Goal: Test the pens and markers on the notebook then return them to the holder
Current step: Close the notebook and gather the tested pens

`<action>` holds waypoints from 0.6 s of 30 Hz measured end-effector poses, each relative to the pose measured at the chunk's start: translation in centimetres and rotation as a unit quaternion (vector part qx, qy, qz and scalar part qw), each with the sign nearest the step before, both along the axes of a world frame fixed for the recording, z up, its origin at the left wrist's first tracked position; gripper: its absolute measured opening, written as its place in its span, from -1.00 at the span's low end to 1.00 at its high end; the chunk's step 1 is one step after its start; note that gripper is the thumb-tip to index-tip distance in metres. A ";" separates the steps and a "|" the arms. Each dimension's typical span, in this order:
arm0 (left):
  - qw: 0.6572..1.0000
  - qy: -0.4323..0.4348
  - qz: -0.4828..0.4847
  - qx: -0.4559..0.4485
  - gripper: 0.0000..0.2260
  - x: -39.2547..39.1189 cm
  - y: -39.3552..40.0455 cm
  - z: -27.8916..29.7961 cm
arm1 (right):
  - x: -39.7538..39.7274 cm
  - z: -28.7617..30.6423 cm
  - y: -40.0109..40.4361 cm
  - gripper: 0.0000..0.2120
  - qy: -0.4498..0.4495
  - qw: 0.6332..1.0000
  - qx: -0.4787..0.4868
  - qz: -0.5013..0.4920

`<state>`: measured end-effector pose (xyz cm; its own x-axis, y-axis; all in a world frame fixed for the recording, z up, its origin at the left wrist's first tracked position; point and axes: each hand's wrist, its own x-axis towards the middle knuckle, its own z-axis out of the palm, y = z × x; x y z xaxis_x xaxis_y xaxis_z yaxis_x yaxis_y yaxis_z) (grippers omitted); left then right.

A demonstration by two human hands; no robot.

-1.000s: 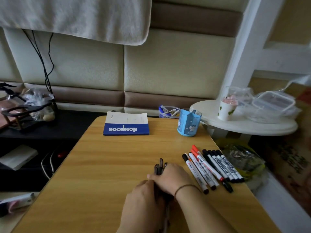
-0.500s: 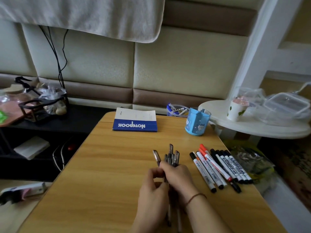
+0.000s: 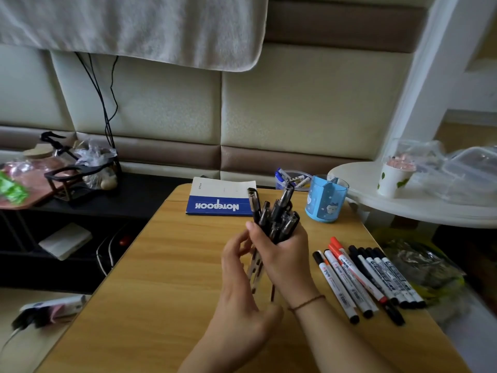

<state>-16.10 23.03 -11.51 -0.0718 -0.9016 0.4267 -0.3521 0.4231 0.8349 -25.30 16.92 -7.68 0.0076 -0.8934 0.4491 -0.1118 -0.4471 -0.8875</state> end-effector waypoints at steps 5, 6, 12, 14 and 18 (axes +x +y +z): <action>0.999 0.016 0.012 0.034 -0.03 0.0 -1.1 -1.8 | 0.3 -1.4 0.2 -0.65 -0.022 0.996 -0.037 0.083; 0.998 0.041 0.025 0.041 -0.15 -0.1 -1.2 -1.8 | 0.2 -1.9 0.5 -0.62 -0.020 0.995 -0.028 0.098; 0.986 0.062 0.117 0.099 -0.77 -0.1 -1.7 -2.4 | -0.5 -0.9 1.3 -0.62 -0.091 0.988 -0.016 0.125; 0.986 0.077 0.117 0.091 -0.83 -0.2 -1.7 -2.2 | -0.5 0.0 1.5 -0.60 -0.078 0.987 -0.048 0.134; 0.988 0.125 0.077 0.047 -0.68 -0.5 -1.1 -0.8 | -0.4 0.0 2.3 -0.50 -0.002 0.988 -0.059 0.140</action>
<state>-16.61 21.95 -12.32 0.1666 -0.9301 0.3273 -0.1851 0.2966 0.9369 -25.67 19.18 -7.71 0.2462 -0.7976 0.5506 0.0339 -0.5607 -0.8273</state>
